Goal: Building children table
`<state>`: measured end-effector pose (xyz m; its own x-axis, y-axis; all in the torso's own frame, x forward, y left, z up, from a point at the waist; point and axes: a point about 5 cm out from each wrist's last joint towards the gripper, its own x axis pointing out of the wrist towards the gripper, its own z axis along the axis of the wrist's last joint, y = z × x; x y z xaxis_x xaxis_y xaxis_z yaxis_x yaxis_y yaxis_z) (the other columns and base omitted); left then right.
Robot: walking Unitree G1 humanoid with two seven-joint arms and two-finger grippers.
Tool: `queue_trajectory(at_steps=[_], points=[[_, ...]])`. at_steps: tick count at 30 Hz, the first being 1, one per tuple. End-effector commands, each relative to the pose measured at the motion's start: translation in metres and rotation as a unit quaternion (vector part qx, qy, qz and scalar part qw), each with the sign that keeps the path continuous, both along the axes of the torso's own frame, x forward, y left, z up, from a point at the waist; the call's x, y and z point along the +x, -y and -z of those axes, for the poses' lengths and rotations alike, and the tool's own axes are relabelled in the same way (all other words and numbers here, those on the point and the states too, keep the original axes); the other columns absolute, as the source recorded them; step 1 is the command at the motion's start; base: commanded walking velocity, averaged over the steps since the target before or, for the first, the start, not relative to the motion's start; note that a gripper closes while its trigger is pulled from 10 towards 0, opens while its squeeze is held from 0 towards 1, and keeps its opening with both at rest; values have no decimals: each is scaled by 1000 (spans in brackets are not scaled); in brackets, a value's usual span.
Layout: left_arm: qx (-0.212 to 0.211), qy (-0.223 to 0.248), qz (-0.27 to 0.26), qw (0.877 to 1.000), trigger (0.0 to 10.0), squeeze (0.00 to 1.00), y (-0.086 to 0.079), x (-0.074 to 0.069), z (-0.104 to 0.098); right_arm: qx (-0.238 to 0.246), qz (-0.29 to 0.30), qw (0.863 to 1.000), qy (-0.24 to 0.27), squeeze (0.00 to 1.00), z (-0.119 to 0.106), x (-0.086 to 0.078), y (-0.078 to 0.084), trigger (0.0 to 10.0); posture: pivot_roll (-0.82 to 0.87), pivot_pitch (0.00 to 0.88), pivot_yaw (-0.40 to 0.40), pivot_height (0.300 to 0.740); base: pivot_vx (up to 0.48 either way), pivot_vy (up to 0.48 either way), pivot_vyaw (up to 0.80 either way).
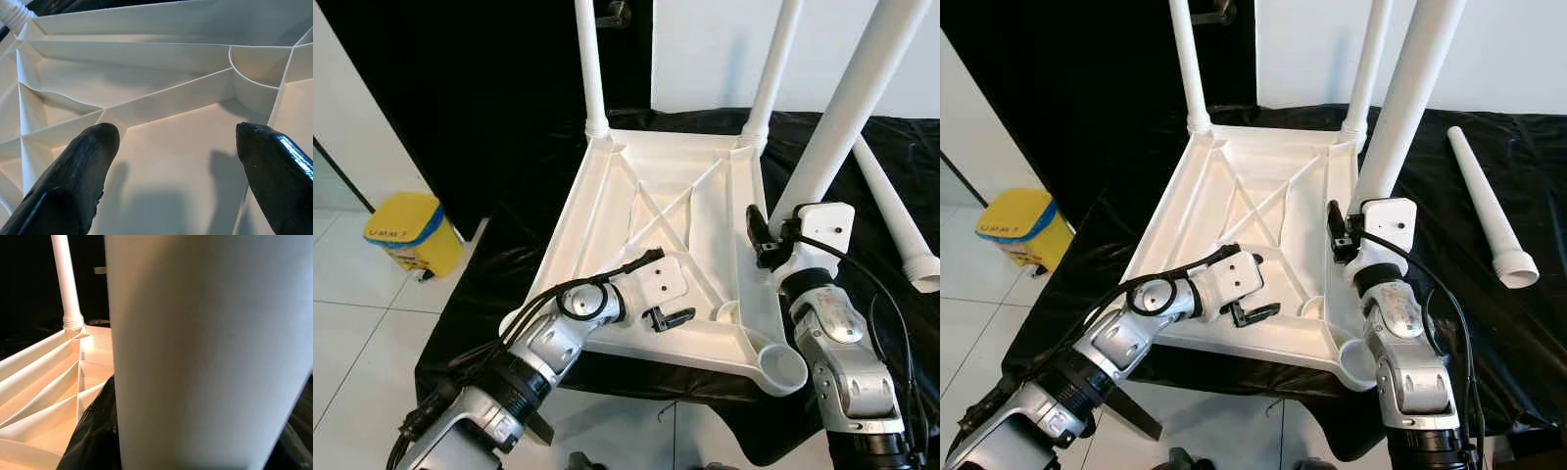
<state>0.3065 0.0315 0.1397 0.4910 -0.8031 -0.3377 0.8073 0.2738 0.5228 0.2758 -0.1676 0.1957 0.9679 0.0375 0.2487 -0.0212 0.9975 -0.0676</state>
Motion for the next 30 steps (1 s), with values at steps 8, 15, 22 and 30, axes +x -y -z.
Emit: queue_trajectory(at_steps=[8,15,22,30], points=[[37,63,-113,991,10000,0,-15,32,7,5,11,1000,16,0,-6,-4,2,10000,-232,91,51,740,0,0,0],[42,77,-125,988,10000,0,-13,41,6,7,14,1000,18,0,-7,-4,2,10000,-235,96,49,740,0,0,0],[40,86,-138,986,10000,0,-14,49,6,14,13,1000,17,0,-6,-2,-1,10000,-225,97,42,740,0,0,0],[28,86,-139,986,10000,0,-18,52,5,24,10,999,24,0,-9,1,-7,10000,-224,97,42,740,0,0,0]])
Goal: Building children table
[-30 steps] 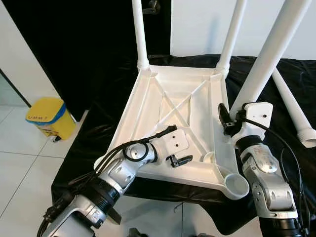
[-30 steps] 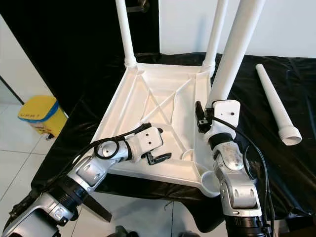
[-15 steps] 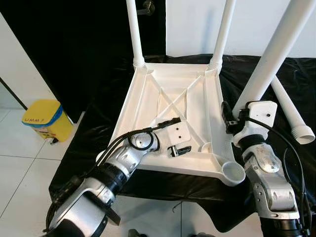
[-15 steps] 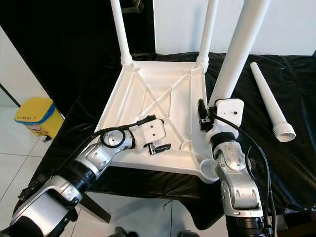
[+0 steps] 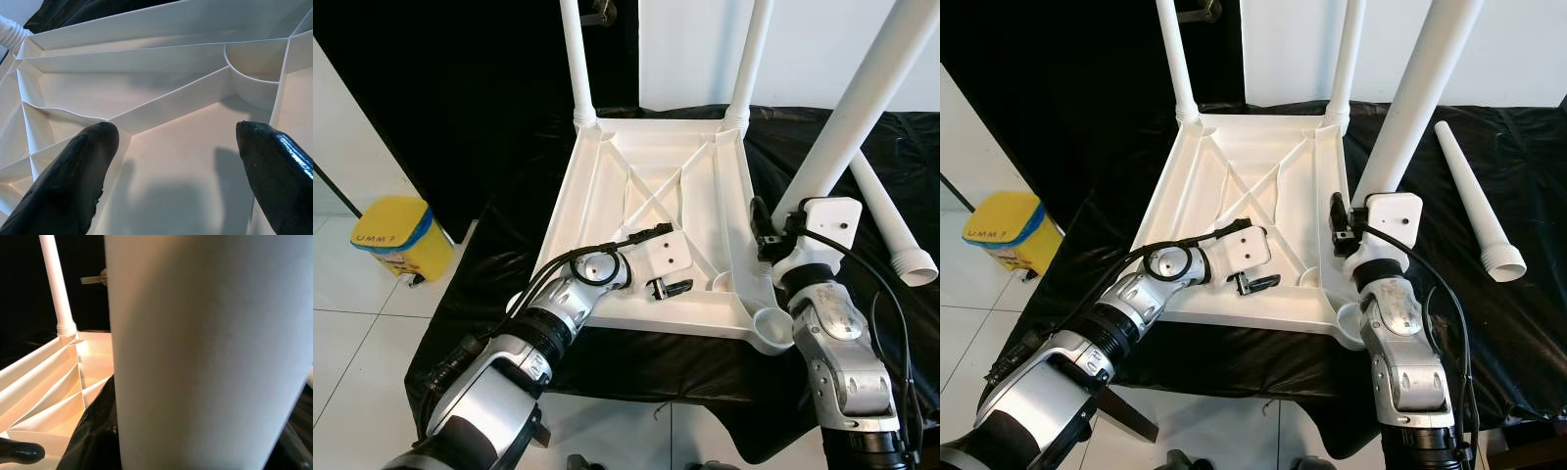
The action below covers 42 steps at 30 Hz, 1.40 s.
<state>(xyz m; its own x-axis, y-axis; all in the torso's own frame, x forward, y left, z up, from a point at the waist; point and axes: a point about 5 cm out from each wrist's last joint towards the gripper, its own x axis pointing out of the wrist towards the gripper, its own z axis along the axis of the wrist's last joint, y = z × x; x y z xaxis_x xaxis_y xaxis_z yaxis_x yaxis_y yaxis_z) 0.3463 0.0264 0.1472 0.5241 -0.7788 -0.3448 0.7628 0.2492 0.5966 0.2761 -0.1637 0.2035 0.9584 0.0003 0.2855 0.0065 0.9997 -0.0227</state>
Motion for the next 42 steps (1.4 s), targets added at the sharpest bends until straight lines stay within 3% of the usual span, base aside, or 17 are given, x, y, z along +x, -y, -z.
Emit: queue_trajectory(at_steps=[1,5,8,15,18,21,30,42], points=[[-17,49,-130,990,10000,0,-23,11,10,2,-3,1000,5,0,-1,0,-3,10000,-226,100,43,740,0,0,0],[-48,37,-118,991,10000,0,-24,6,5,3,1,1000,2,0,1,-4,-1,10000,-225,101,42,740,0,0,0],[-95,15,-102,990,10000,0,-25,-6,-4,-2,6,1000,-2,0,5,-9,0,10000,-220,103,38,740,0,0,0],[-122,3,-92,988,10000,0,-26,-13,-7,-6,7,1000,-4,0,7,-12,1,10000,-214,103,35,740,0,0,0],[-163,-16,-57,985,10000,0,-27,-30,-15,-9,6,1000,-7,0,11,-19,1,10000,-208,102,28,740,0,0,0],[-172,-27,-44,984,10000,0,-25,-34,-16,-9,6,1000,-9,0,13,-20,2,10000,-207,100,27,740,0,0,0],[-112,0,-72,991,10000,0,-20,-27,-4,-9,-1,1000,-3,0,9,-15,-1,10000,-209,88,23,740,0,0,0],[-60,-14,-64,996,10000,0,-13,-24,13,-13,-1,1000,2,0,8,-14,-1,10000,-223,71,29,740,0,0,0]])
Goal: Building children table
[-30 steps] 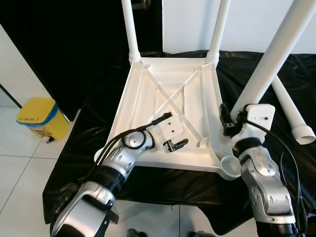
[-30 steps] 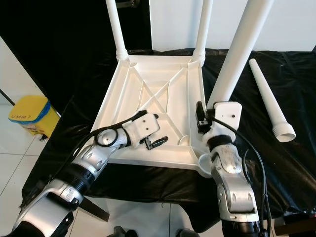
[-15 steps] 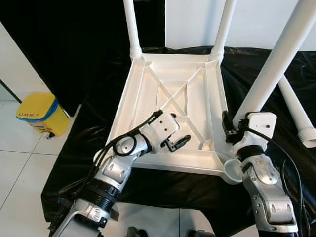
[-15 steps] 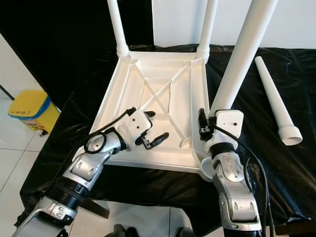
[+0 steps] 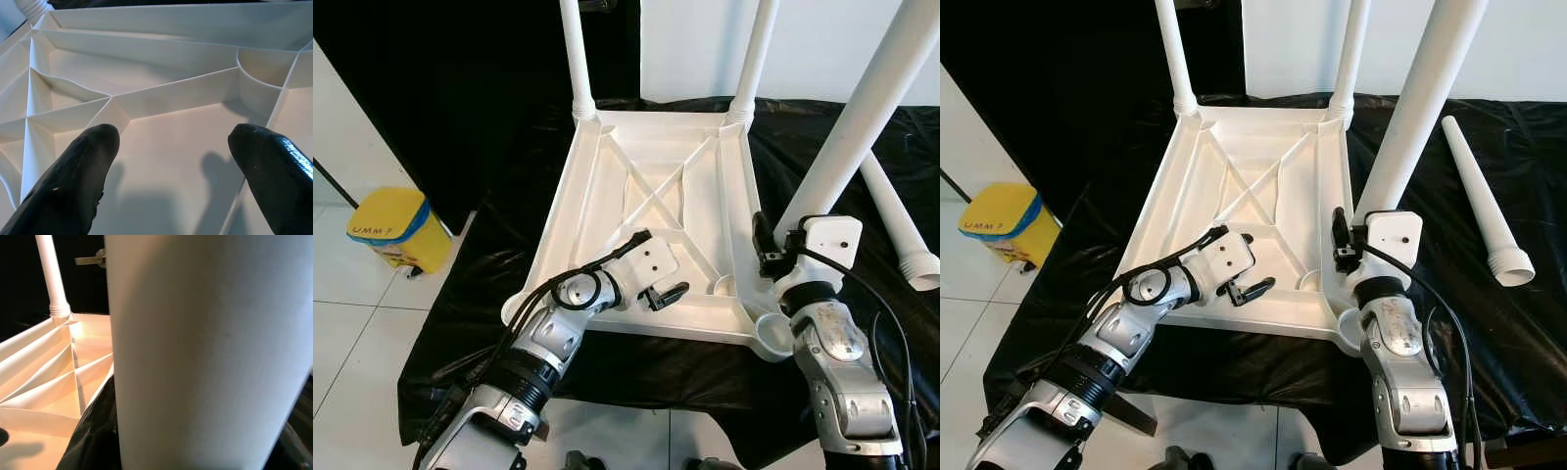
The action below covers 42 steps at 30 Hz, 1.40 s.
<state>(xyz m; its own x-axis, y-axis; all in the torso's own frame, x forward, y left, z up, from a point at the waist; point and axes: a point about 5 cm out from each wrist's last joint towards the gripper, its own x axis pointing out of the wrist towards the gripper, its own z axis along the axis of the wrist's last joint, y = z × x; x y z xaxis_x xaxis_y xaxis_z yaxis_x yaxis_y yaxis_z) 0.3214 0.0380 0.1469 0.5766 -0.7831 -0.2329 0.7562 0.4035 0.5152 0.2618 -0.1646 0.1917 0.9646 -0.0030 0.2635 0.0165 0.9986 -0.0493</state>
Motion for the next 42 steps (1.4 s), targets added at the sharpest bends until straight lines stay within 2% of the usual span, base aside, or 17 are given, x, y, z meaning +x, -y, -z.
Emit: queue_trajectory(at_steps=[1,6,9,13,16,20,24,26,29,30,31,32,33,34,36,39,42], points=[[31,1,-24,999,10000,0,-2,2,15,0,-7,1000,13,0,-4,1,-2,10000,-224,71,30,740,0,0,0],[73,13,-45,996,10000,0,-8,7,29,1,-5,1000,16,0,-5,1,-2,10000,-226,65,33,740,0,0,0],[99,34,-81,991,10000,0,-16,15,36,2,-4,1000,19,0,-6,2,-3,10000,-226,60,32,740,0,0,0],[105,53,-110,987,10000,0,-20,23,37,4,-6,1000,21,0,-7,3,-4,10000,-226,59,31,740,0,0,0],[105,80,-137,982,10000,0,-24,32,30,5,-7,1000,21,0,-7,4,-4,10000,-227,58,28,740,0,0,0],[103,89,-145,980,10000,0,-25,36,27,5,-7,1000,21,0,-7,4,-5,10000,-228,59,28,740,0,0,0],[101,134,-173,970,10000,0,-31,50,9,7,-7,1000,22,0,-7,4,-5,10000,-229,63,29,740,0,0,0],[97,138,-177,970,10000,0,-32,52,6,7,-7,1000,22,0,-7,4,-6,10000,-229,63,29,740,0,0,0],[73,149,-186,968,10000,0,-33,56,-4,9,-6,1000,22,0,-7,4,-6,10000,-233,67,33,740,0,0,0],[53,147,-188,970,10000,0,-33,57,-8,9,-5,1000,23,0,-7,3,-6,10000,-234,67,34,740,0,0,0],[53,147,-188,970,10000,0,-33,57,-8,9,-5,1000,23,0,-7,3,-6,10000,-234,67,34,740,0,0,0],[28,135,-191,972,10000,0,-33,57,-10,9,-4,1000,23,0,-7,3,-7,10000,-235,70,36,740,0,0,0],[28,135,-191,972,10000,0,-33,57,-10,9,-4,1000,23,0,-7,3,-7,10000,-235,70,36,740,0,0,0],[-16,115,-187,975,10000,0,-32,55,-15,10,-2,1000,23,0,-7,2,-6,10000,-234,74,39,740,0,0,0],[-31,111,-180,977,10000,0,-31,54,-17,10,-1,1000,23,0,-7,2,-6,10000,-234,74,39,740,0,0,0],[-113,30,-94,989,10000,0,-16,38,-16,11,-1,1000,21,0,-6,2,-5,10000,-221,83,32,740,0,0,0],[-130,5,-41,991,10000,0,-8,28,-14,11,-2,1000,21,0,-7,3,-6,10000,-215,86,30,740,0,0,0]])
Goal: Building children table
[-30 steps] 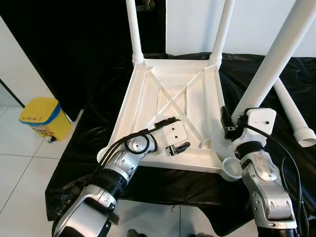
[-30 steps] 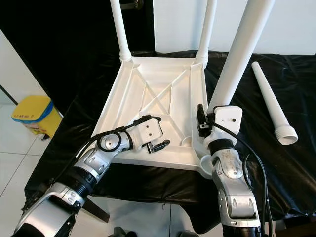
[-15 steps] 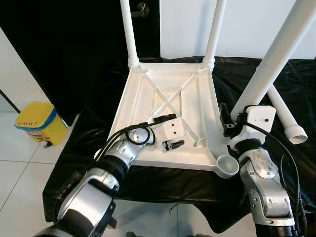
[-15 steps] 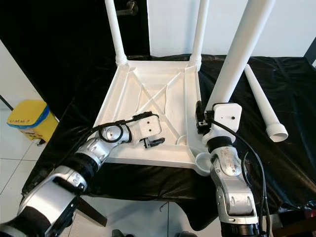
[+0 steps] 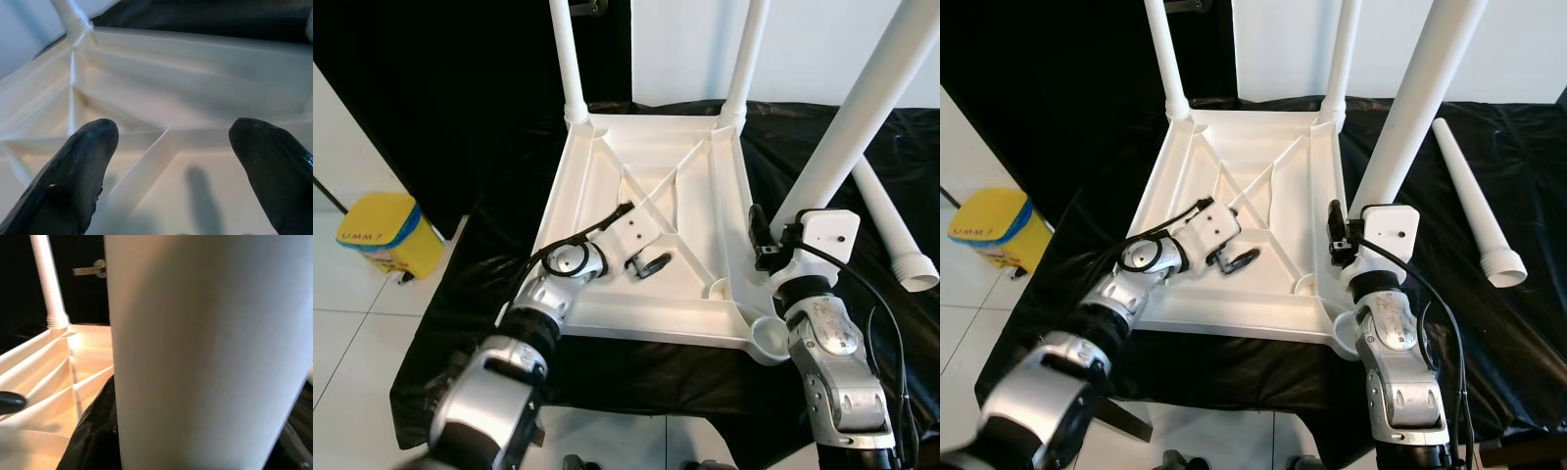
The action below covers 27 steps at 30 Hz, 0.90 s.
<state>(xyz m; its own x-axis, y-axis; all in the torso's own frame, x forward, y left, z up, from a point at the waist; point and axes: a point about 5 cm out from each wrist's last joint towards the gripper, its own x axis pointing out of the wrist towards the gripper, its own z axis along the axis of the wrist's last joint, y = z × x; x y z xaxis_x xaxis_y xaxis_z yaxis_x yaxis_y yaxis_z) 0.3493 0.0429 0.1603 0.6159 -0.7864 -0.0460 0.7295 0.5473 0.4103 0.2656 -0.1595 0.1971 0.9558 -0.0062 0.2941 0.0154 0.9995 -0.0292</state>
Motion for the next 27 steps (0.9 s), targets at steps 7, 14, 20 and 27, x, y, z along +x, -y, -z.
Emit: queue_trajectory(at_steps=[7,14,20,27], points=[[11,-16,73,997,10000,0,5,-21,11,0,-4,1000,5,0,-2,1,-1,10000,-209,89,26,740,0,0,0],[56,-46,132,989,10000,0,7,-42,29,0,-7,1000,5,0,-2,2,-2,10000,-203,91,24,740,0,0,0],[111,-40,135,984,10000,0,5,-45,40,2,-6,1000,5,0,-2,2,-3,10000,-204,92,28,740,0,0,0],[158,-22,72,985,10000,0,-1,-28,43,3,-4,1000,6,0,-2,3,-2,10000,-210,92,33,740,0,0,0]])
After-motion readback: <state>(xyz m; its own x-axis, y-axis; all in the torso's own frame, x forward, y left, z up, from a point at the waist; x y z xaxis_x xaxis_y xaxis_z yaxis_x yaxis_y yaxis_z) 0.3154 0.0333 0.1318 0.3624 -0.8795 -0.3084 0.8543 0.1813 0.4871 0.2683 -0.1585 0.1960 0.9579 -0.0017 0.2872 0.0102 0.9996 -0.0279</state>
